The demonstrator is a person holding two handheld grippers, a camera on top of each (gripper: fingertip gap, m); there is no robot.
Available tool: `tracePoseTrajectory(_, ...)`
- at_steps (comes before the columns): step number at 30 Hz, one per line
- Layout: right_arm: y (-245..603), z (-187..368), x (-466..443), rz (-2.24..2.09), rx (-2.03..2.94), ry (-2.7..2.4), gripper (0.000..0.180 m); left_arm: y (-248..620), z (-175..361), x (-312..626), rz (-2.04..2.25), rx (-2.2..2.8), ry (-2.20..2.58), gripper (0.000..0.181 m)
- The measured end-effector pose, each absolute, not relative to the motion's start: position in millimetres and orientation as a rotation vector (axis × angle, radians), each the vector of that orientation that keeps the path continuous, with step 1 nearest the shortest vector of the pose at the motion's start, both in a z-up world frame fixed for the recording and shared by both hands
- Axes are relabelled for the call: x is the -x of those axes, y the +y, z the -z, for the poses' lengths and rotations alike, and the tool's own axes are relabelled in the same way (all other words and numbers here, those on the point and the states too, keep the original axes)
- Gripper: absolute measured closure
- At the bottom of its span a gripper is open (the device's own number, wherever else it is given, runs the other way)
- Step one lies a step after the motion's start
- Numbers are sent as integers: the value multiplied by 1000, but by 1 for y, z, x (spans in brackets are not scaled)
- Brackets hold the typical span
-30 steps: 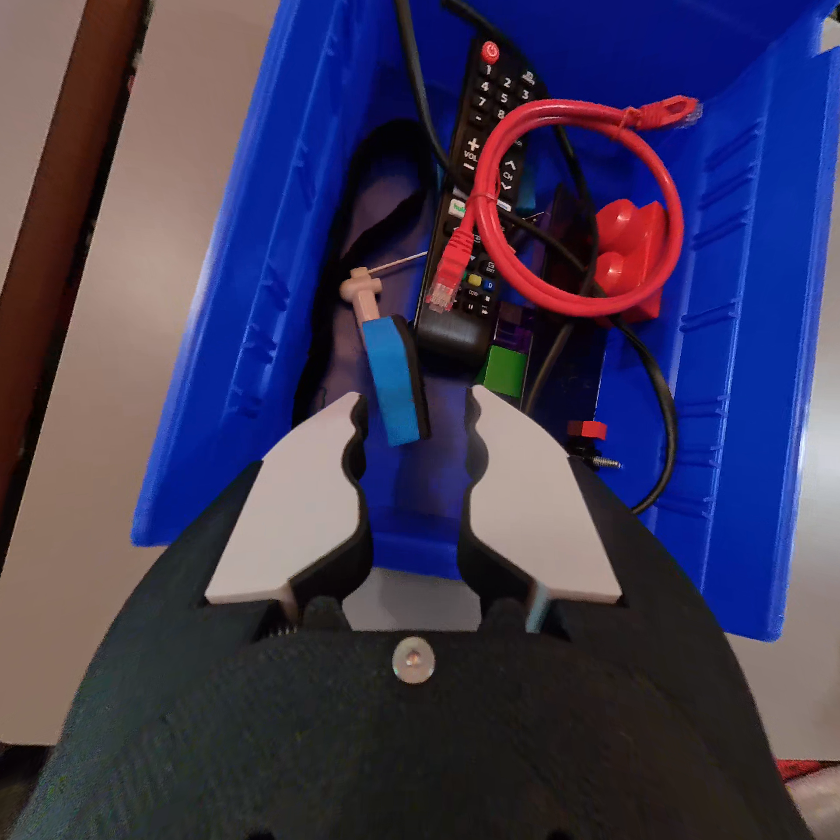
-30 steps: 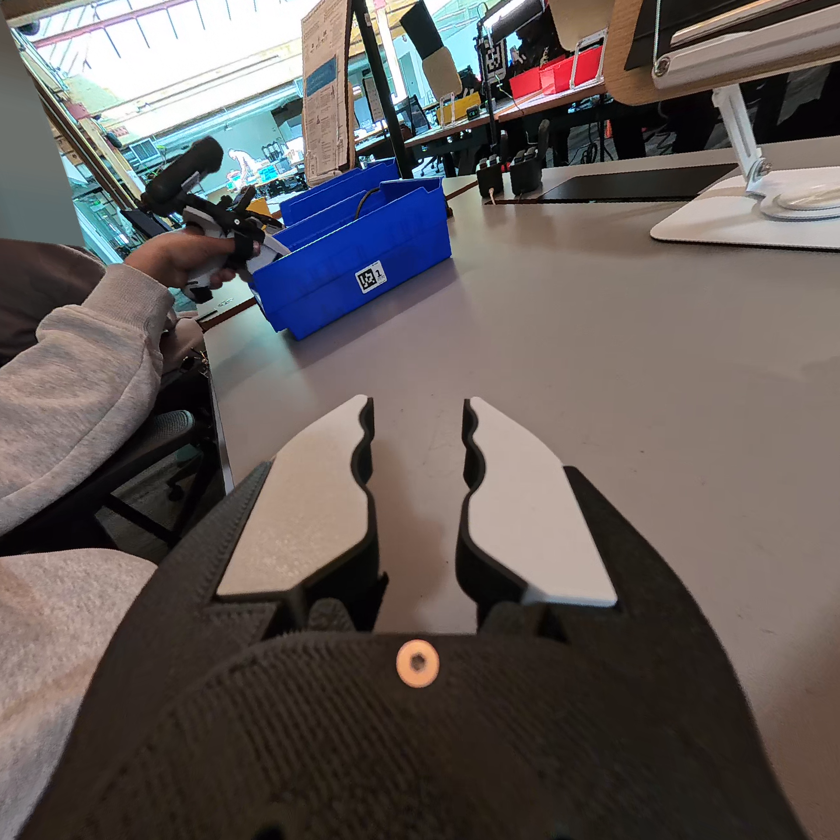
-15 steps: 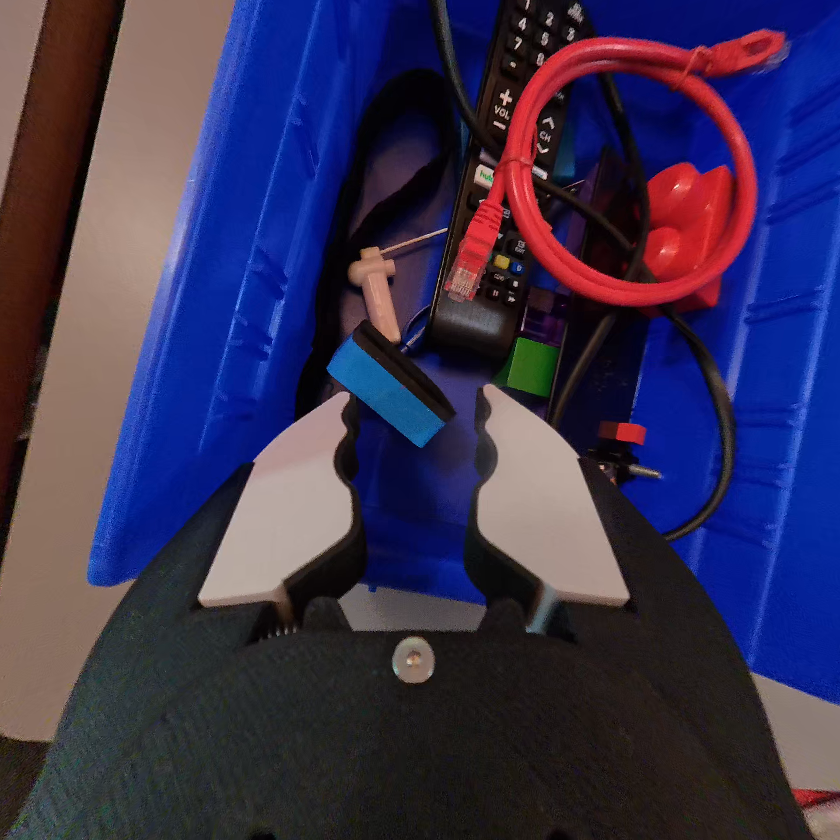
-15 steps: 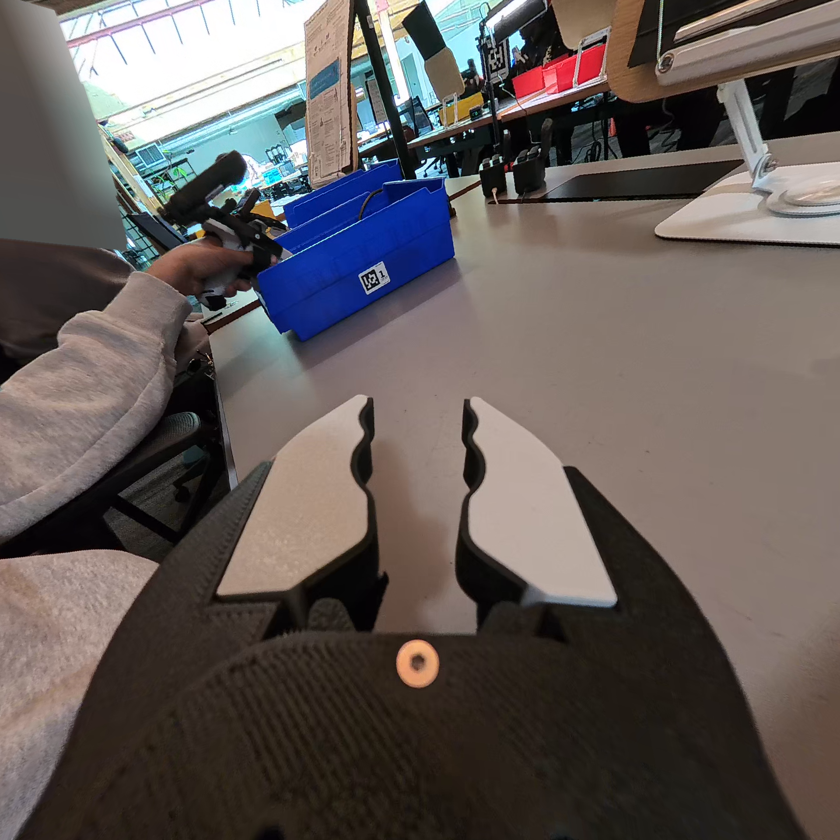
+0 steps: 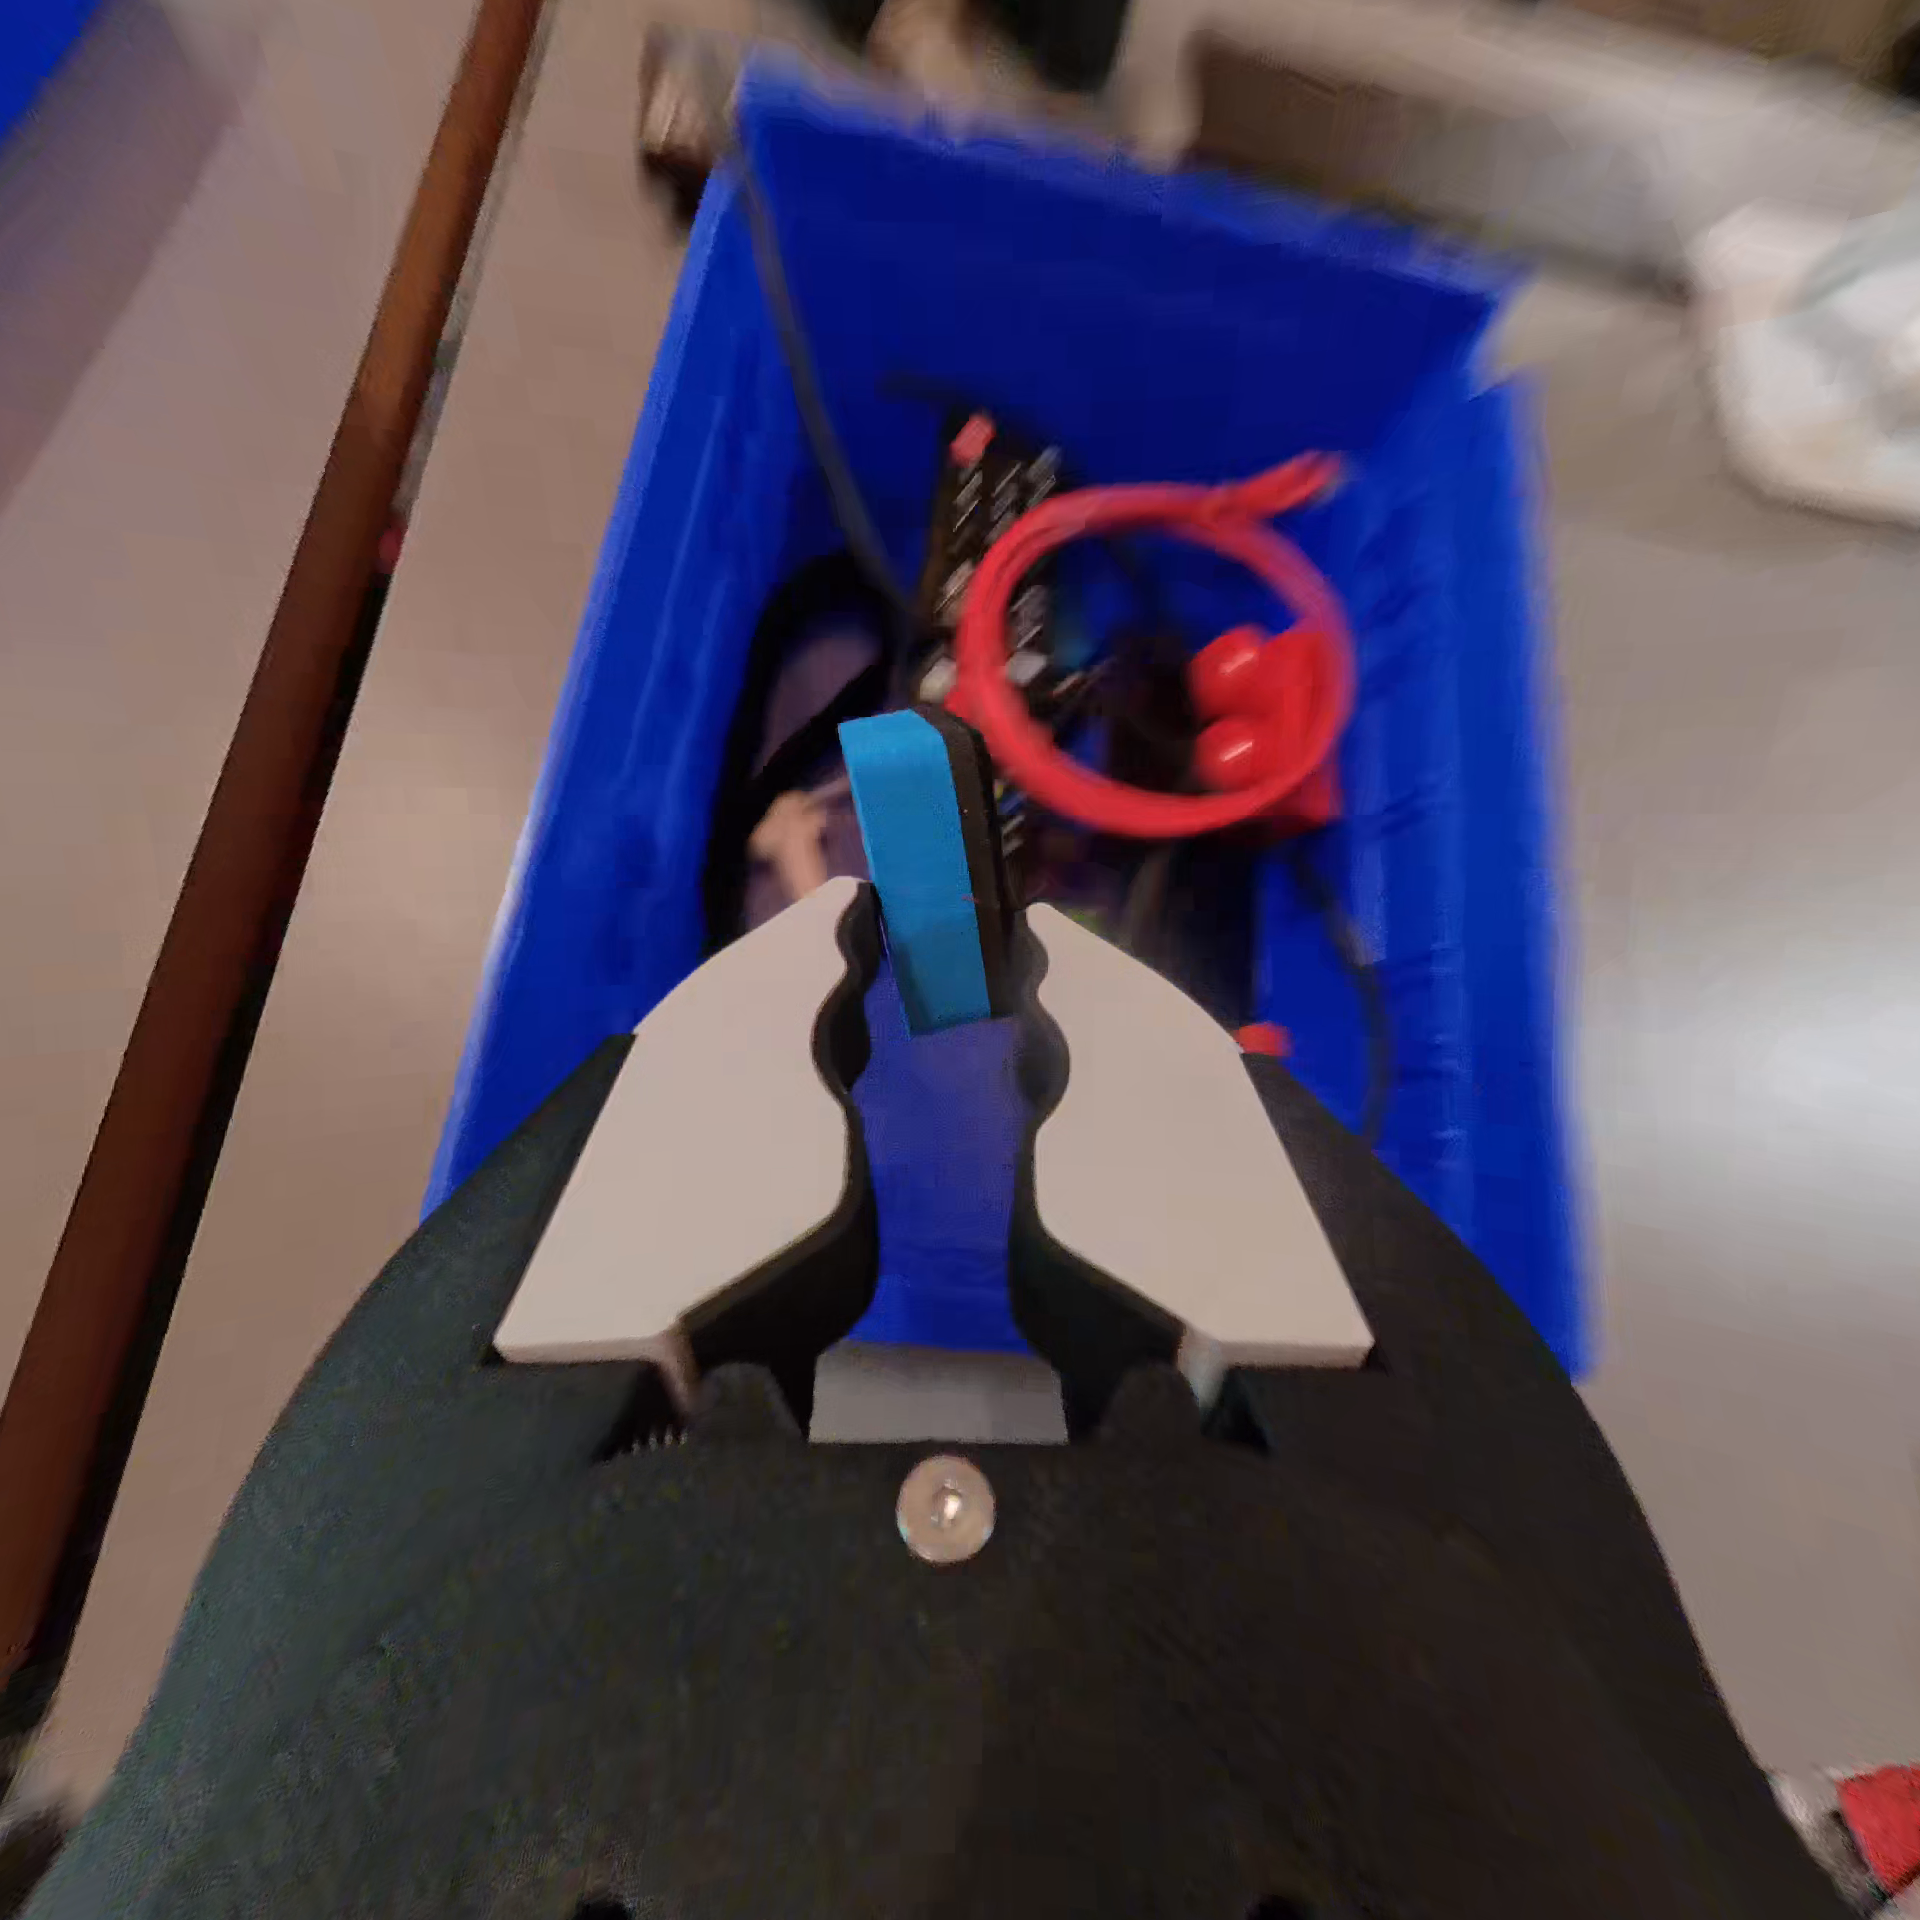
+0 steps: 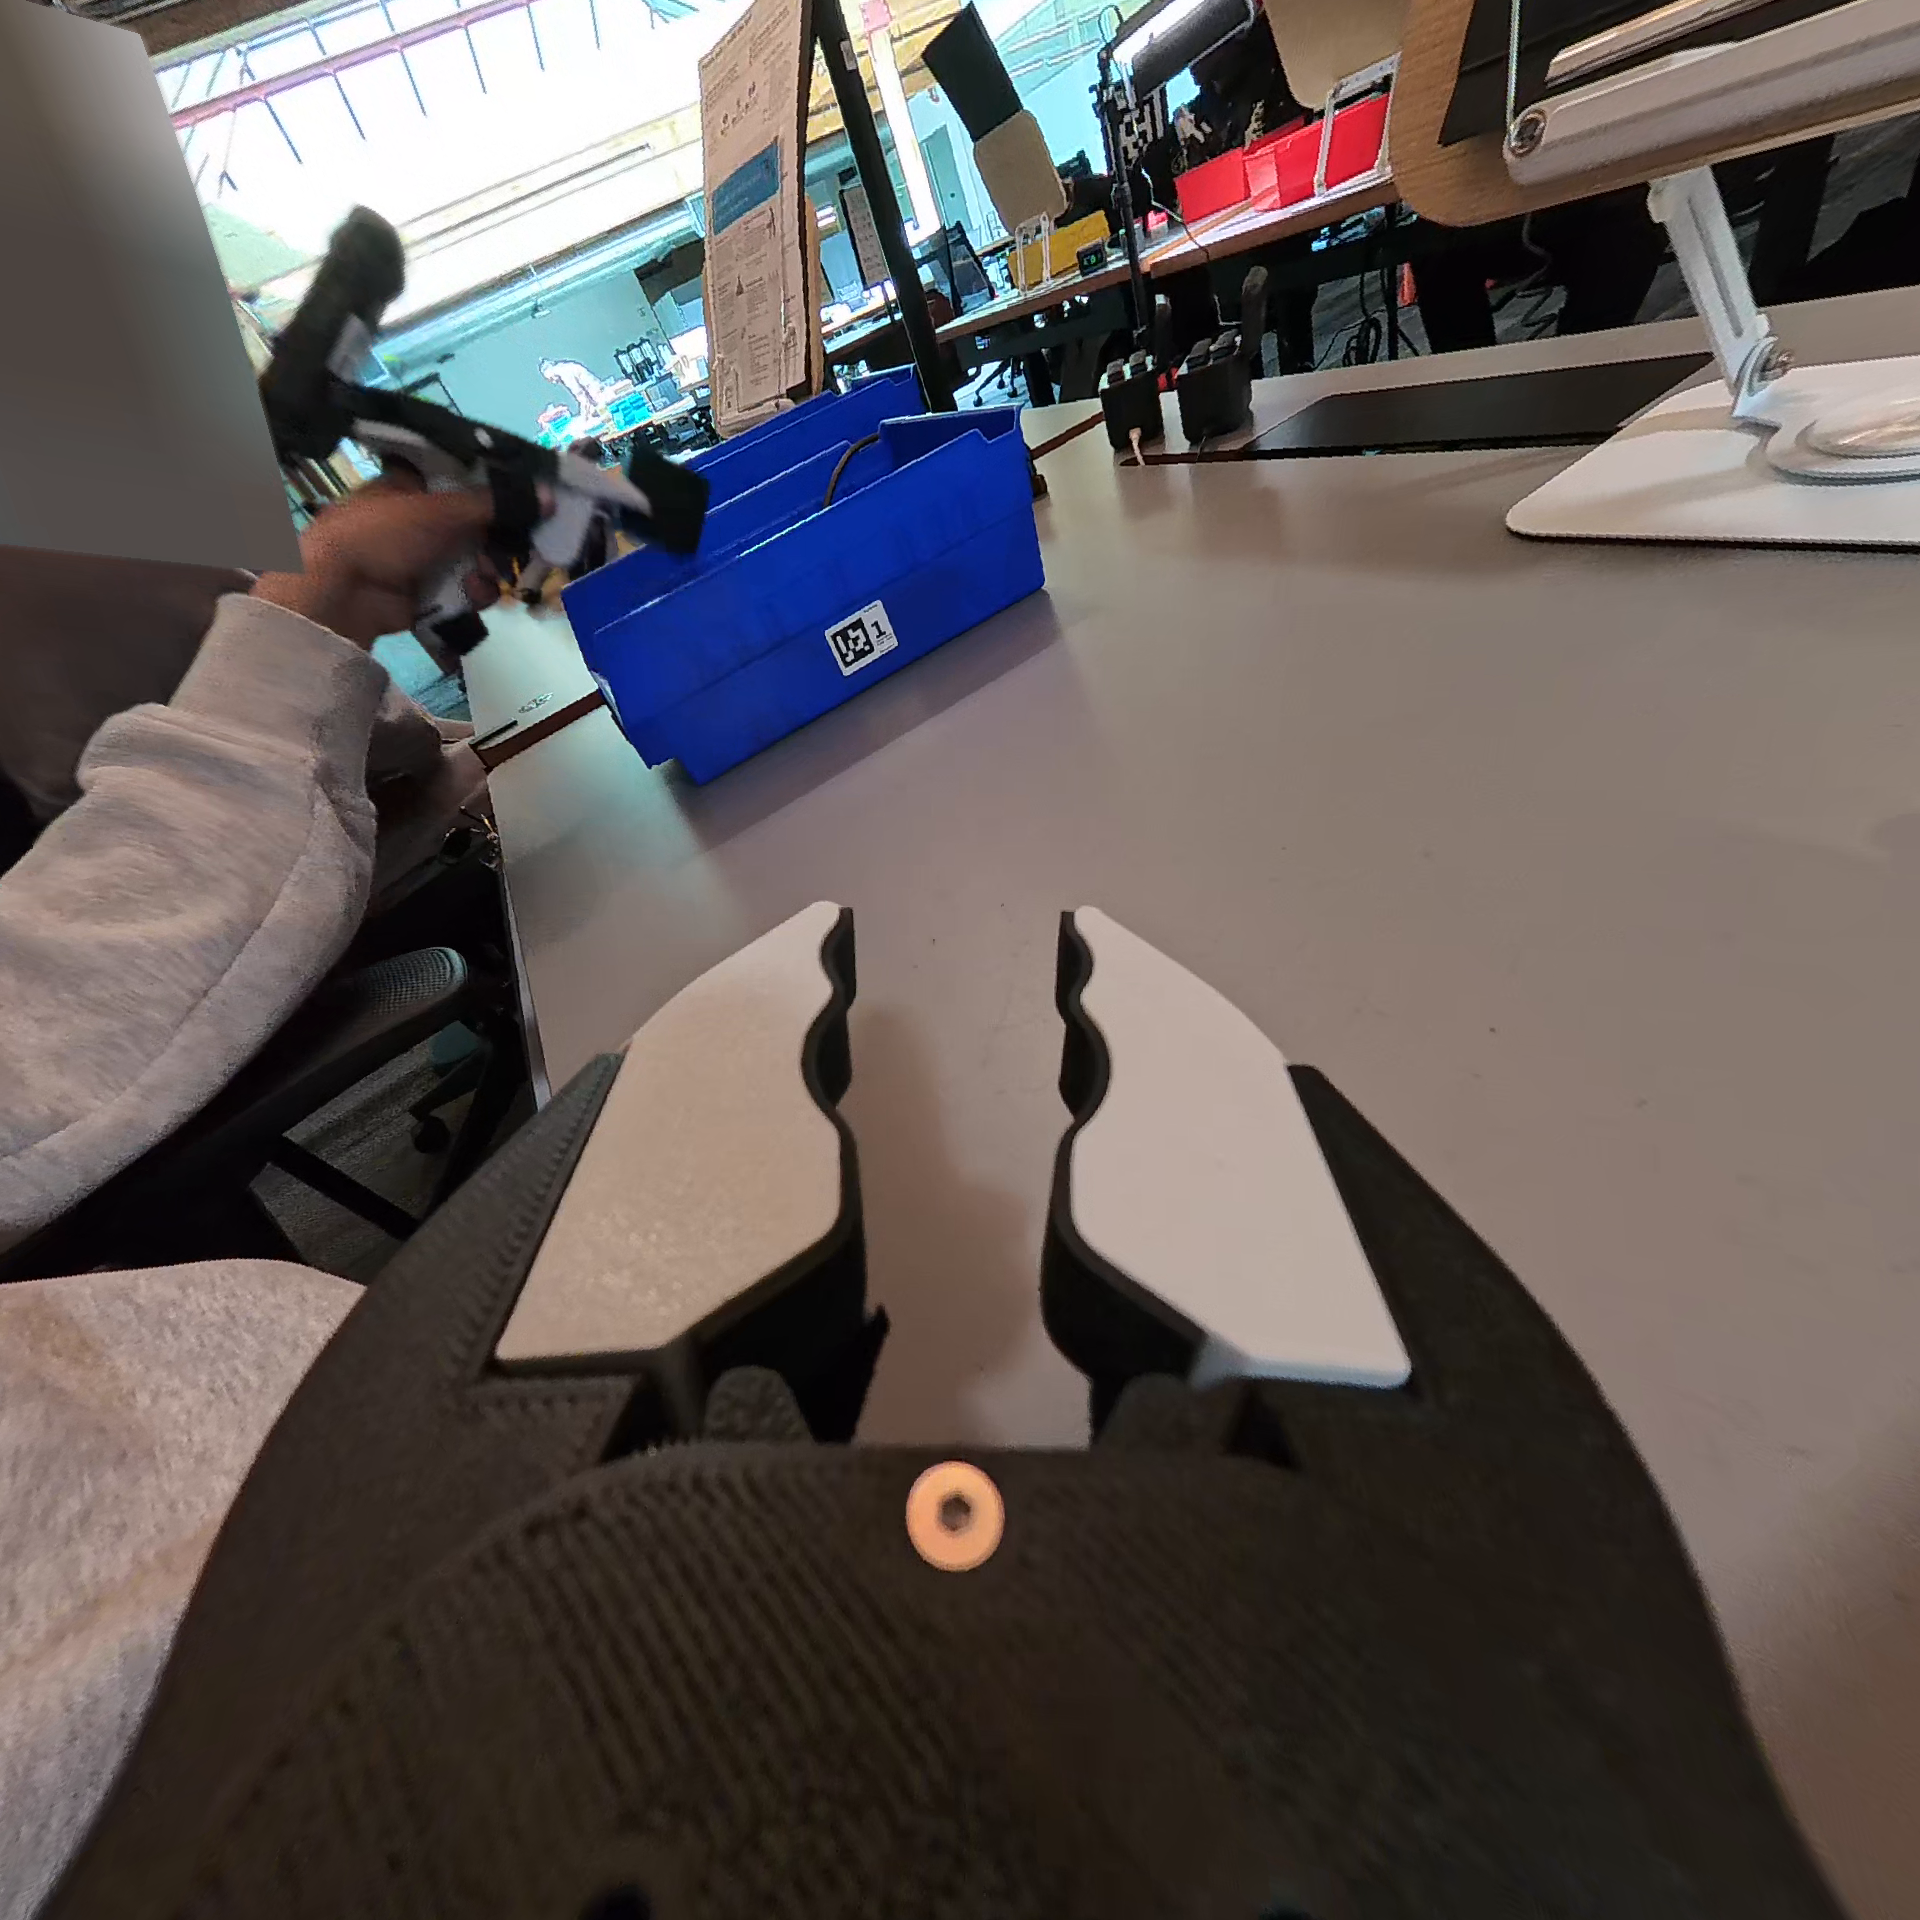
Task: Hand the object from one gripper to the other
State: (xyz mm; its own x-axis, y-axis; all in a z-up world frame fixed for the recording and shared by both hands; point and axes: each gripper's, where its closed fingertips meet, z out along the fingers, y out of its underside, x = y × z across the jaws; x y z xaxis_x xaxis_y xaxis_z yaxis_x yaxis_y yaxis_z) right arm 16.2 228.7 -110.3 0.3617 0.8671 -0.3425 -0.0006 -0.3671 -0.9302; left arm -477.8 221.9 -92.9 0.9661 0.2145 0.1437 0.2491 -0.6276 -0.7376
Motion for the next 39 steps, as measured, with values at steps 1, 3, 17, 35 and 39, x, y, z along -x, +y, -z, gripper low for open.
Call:
tracePoseTrajectory(1, 229, 110, -16, -1148, 1676, -781, 142, 228, 71, 465, 108, 2185, -254, 157)
tracePoseTrajectory(3, 228, 110, -16, -1149, 1674, -786, 142, 238, 22, 426, 263, 1991, -99, 157)
tracePoseTrajectory(17, 210, 60, -3, -1388, 1389, -900, 149, 213, 3, 83, 1337, 1372, 466, 157)
tracePoseTrajectory(35, 193, 63, -13, -1664, 1452, -821, 137, 186, 71, -4, 1601, 1423, 602, 158)
tracePoseTrajectory(39, 199, 62, -17, -1706, 1451, -790, 150, 177, 73, -16, 1598, 1429, 693, 158)
